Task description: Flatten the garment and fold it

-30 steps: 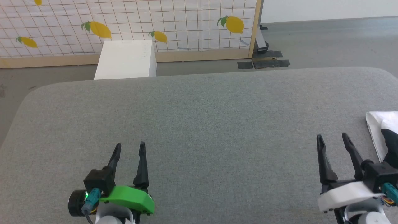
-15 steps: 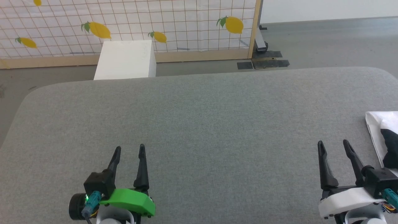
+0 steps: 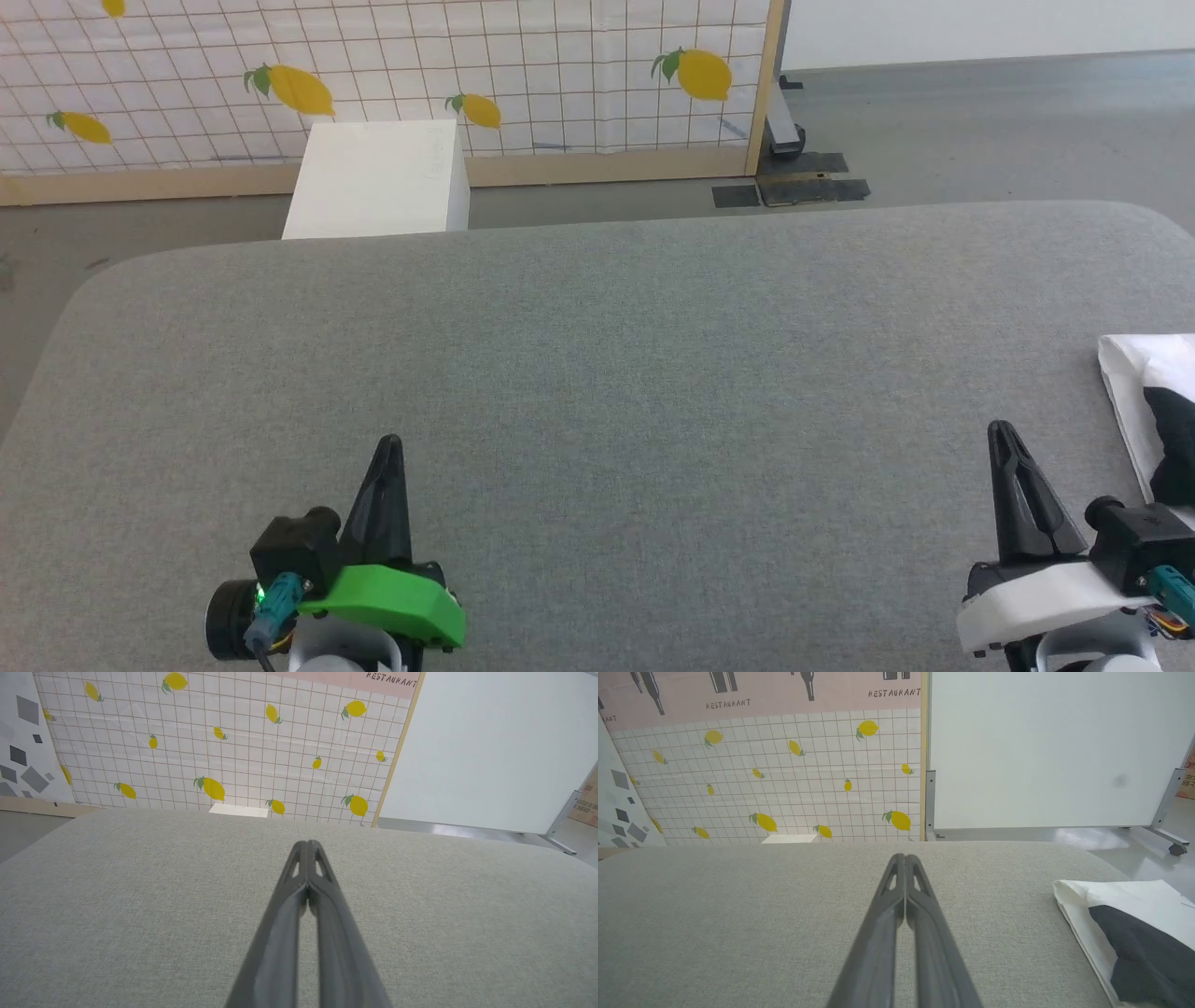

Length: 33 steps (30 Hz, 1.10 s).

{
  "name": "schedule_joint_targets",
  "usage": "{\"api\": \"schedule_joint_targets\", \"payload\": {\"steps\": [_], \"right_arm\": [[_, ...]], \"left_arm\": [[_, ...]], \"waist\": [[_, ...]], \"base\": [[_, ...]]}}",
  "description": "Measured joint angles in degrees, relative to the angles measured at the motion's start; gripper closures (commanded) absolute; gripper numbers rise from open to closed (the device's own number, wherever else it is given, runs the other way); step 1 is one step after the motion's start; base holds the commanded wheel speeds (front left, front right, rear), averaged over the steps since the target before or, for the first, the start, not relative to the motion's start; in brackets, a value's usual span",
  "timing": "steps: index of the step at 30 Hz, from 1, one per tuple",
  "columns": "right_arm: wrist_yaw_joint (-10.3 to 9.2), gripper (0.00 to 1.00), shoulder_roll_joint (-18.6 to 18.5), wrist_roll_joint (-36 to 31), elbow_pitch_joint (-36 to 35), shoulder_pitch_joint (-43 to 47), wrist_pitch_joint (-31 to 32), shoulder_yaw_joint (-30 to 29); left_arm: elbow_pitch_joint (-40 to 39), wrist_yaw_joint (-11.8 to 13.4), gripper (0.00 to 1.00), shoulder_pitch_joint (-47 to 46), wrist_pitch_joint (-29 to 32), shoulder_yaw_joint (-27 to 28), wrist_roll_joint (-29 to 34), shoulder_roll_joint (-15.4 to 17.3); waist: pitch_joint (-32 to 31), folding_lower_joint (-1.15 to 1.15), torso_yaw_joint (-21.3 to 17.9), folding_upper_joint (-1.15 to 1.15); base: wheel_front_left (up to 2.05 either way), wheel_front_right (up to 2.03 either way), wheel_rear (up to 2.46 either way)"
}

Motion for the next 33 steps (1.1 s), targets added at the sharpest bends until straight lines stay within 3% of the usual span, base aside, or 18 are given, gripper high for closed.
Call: {"api": "schedule_joint_targets", "payload": {"steps": [33], "right_arm": [[0.0, 1.0, 0.0, -1.1, -0.6, 0.0, 2.7, 1.4]], "left_arm": [[-2.2, 0.0, 1.0, 0.0, 4.0, 1.7, 3.4, 0.0]], "waist": [[0.0, 0.0, 1.1, 0.0]], "base": [[0.0, 0.0, 0.0]]}}
